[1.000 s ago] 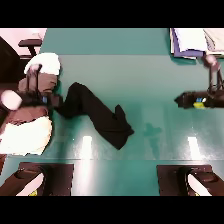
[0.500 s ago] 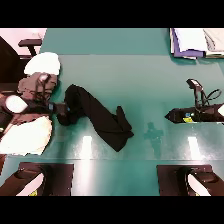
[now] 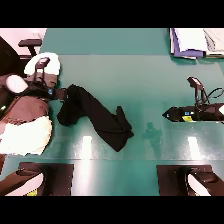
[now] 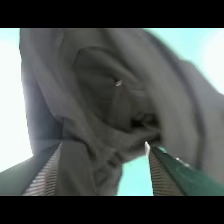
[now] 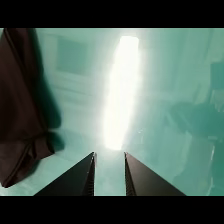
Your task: Fold the shirts.
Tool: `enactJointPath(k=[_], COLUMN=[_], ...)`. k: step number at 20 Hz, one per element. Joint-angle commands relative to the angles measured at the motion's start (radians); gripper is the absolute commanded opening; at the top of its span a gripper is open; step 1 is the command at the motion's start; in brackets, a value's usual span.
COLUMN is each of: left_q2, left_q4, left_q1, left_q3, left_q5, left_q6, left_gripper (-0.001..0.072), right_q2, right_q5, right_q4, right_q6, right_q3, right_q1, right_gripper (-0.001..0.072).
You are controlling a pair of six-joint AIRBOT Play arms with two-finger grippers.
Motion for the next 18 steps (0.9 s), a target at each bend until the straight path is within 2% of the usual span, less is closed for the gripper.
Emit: enactJointPath(k=[1,4,5,6,7,8,13,15,18], left_q2=[-0.188,-0.259,-0.259,-0.259,-0.259,-0.259,-0.251,-0.251,-0.251], left_q4=[-0.01,-0.009,-0.008,-0.008,-0.004,0.008,0.09,0.112,0.115], left_q1=[0.0,0.0,0.0,0.0,0.0,0.0,0.0,0.0,0.0], left_q3=[0.01,0.01,0.01,0.018,0.032,0.054,0.174,0.182,0.182], left_q5=[0.03,0.091,0.12,0.134,0.135,0.122,0.054,0.047,0.031], left_q6=[-0.005,-0.05,-0.052,-0.052,-0.048,-0.049,-0.048,-0.048,-0.048], left_gripper=[0.0621,0.0611,0.0442,0.0181,0.0038,0.0027,0.0027,0.0027,0.0027], right_q2=[-0.002,-0.027,-0.056,-0.095,-0.136,-0.184,-0.432,-0.547,-0.693], right_q5=[-0.009,0.006,0.013,0.015,0.012,-0.006,-0.191,-0.211,-0.199], right_q4=[0.008,0.014,0.037,0.077,0.115,0.15,0.357,0.441,0.461], right_q6=[0.001,0.001,0.001,0.0,-0.006,-0.03,-0.126,-0.18,-0.202], right_q3=[0.001,0.001,0.001,0.001,0.001,0.001,0.003,0.051,0.185], right_q1=[0.001,0.001,0.001,0.002,0.011,0.034,0.234,0.288,0.355], right_gripper=[0.0229,0.0229,0.023,0.0269,0.0351,0.0392,0.0392,0.0392,0.0393])
